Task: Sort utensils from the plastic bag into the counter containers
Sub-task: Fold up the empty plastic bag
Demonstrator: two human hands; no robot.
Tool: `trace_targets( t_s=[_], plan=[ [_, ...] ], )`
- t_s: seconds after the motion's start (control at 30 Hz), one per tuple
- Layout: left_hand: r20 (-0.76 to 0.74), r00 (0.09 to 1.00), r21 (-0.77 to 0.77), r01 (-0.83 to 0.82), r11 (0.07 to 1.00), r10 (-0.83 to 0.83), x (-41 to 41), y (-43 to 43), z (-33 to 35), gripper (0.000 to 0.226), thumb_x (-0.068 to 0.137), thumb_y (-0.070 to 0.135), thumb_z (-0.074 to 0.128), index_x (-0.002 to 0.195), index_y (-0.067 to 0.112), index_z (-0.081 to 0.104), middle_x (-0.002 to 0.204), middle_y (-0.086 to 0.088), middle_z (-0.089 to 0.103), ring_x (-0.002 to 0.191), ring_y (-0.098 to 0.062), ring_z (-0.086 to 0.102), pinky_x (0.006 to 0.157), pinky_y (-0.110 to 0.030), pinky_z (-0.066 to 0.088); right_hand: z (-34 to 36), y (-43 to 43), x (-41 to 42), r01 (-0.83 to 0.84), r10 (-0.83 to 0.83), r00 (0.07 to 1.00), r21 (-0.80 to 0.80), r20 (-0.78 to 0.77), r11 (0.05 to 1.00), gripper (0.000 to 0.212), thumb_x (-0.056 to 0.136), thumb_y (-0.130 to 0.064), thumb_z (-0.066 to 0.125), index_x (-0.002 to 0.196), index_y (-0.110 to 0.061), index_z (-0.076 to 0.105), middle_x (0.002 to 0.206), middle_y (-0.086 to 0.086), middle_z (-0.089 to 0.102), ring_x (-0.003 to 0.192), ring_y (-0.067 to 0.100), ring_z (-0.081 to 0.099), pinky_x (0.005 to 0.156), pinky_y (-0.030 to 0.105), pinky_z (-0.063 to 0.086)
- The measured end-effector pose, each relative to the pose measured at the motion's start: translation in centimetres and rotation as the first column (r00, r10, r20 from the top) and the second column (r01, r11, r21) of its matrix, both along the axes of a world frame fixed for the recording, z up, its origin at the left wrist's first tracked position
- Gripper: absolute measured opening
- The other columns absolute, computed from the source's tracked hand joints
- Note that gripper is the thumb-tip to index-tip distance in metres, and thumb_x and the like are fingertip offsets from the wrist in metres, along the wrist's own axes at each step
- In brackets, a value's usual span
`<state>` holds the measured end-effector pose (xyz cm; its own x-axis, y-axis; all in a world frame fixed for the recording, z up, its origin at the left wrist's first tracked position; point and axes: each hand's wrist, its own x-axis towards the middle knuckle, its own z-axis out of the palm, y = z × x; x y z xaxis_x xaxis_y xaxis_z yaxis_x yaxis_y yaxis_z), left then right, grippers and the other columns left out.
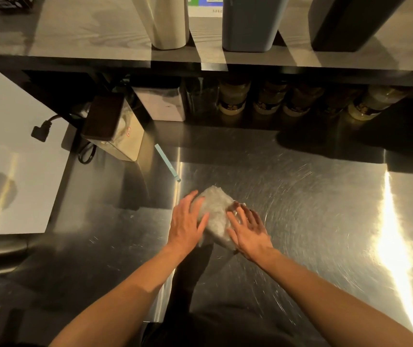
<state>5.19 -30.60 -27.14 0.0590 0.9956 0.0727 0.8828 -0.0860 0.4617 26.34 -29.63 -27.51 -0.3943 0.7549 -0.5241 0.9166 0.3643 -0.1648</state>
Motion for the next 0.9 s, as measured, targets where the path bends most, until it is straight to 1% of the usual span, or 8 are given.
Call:
trace_targets(
  t_s=[0.1, 0.27, 0.33, 0.4, 0.5, 0.6, 0.73, 0.9],
  plan=[
    [-0.059, 0.92, -0.093, 0.382, 0.919, -0.388, -0.3, -1.2, -0.7, 0.062, 0.089, 0.029, 0.063, 0.147, 0.02, 0.042, 0.152, -0.007, 0.04, 0.138, -0.023, 0.041, 0.114, -0.041, 0.039, 1.2, 0.4, -1.1, 0.096, -0.094, 0.995, 0.044, -0.032, 0.994, 0.054, 0.106, -0.046, 0.023, 0.155, -0.022, 0.026, 0.157, 0.012, 0.025, 0.142, 0.031, 0.029, 0.118, 0.045, 0.022],
    [-0.127, 0.9, -0.445, 0.324, 0.835, -0.417, -0.7, -1.0, -1.3, 0.07, 0.091, 0.03, 0.06, 0.155, 0.017, 0.033, 0.167, -0.006, 0.018, 0.154, -0.023, 0.018, 0.125, -0.043, 0.019, 1.9, 0.5, -1.3, 0.143, -0.149, 0.965, -0.042, -0.217, 0.989, 0.065, 0.098, -0.06, 0.039, 0.149, -0.023, 0.027, 0.131, 0.003, 0.044, 0.115, 0.023, 0.054, 0.097, 0.04, 0.048],
    [-0.097, 0.9, -0.435, 0.346, 0.831, -0.425, -1.2, -0.8, -1.2, 0.061, 0.095, 0.032, 0.056, 0.153, 0.019, 0.038, 0.166, -0.004, 0.022, 0.153, -0.02, 0.019, 0.124, -0.045, 0.019, 2.0, 0.3, 0.1, -0.057, 0.047, 0.975, -0.041, -0.216, 0.998, 0.081, 0.09, -0.068, 0.046, 0.153, -0.025, 0.019, 0.138, 0.002, 0.037, 0.123, 0.021, 0.046, 0.107, 0.042, 0.045],
    [-0.07, 0.896, -0.386, 0.382, 0.84, -0.439, -1.6, -0.8, -1.2, 0.054, 0.098, 0.028, 0.053, 0.15, 0.023, 0.043, 0.164, -0.001, 0.028, 0.152, -0.017, 0.022, 0.123, -0.045, 0.022, 1.5, 0.1, 1.6, -0.232, 0.229, 0.962, -0.007, -0.146, 0.973, 0.083, 0.086, -0.068, 0.052, 0.152, -0.025, 0.023, 0.153, 0.006, 0.021, 0.139, 0.024, 0.026, 0.121, 0.043, 0.023],
    [-0.001, 0.904, -0.373, 0.395, 0.839, -0.427, -1.7, -0.9, -1.3, 0.045, 0.1, 0.03, 0.047, 0.145, 0.026, 0.052, 0.16, 0.006, 0.036, 0.15, -0.013, 0.027, 0.123, -0.039, 0.018, 0.8, -0.1, 2.6, -0.233, 0.232, 0.962, 0.006, -0.143, 0.972, 0.051, 0.099, -0.049, 0.047, 0.145, -0.027, 0.037, 0.159, 0.007, 0.016, 0.145, 0.028, 0.021, 0.123, 0.043, 0.013],
    [0.182, 0.962, -0.38, 0.26, 0.888, -0.204, -0.6, -0.9, -0.9, 0.04, 0.101, 0.035, 0.043, 0.133, 0.022, 0.063, 0.143, 0.004, 0.058, 0.135, -0.014, 0.049, 0.114, -0.038, 0.036, 1.3, 0.5, 1.8, -0.049, 0.039, 0.968, -0.031, -0.249, 0.998, 0.037, 0.103, -0.041, 0.032, 0.122, -0.022, 0.057, 0.135, 0.005, 0.049, 0.122, 0.027, 0.05, 0.11, 0.043, 0.038],
    [0.319, 0.891, -0.522, -0.119, 0.845, 0.323, 1.1, -0.2, 0.4, 0.03, 0.102, 0.02, 0.053, 0.131, 0.022, 0.059, 0.122, 0.001, 0.065, 0.111, -0.017, 0.061, 0.091, -0.024, 0.046, 1.9, 2.9, 0.0, 0.342, -0.392, 0.887, -0.224, -0.244, 0.913, 0.031, 0.106, -0.041, 0.033, 0.119, -0.017, 0.047, 0.103, 0.008, 0.064, 0.091, 0.029, 0.064, 0.086, 0.043, 0.052],
    [0.296, 0.774, -0.6, -0.305, 0.739, 0.56, 2.1, 2.0, 1.4, 0.04, 0.093, 0.014, 0.067, 0.13, 0.025, 0.055, 0.118, 0.0, 0.06, 0.104, -0.021, 0.062, 0.09, -0.036, 0.058, 1.2, 4.5, -0.9, 0.46, -0.525, 0.843, -0.351, -0.116, 0.815, 0.049, 0.105, -0.047, 0.031, 0.148, -0.025, 0.037, 0.141, 0.006, 0.054, 0.128, 0.026, 0.053, 0.11, 0.037, 0.039]
  ],
)
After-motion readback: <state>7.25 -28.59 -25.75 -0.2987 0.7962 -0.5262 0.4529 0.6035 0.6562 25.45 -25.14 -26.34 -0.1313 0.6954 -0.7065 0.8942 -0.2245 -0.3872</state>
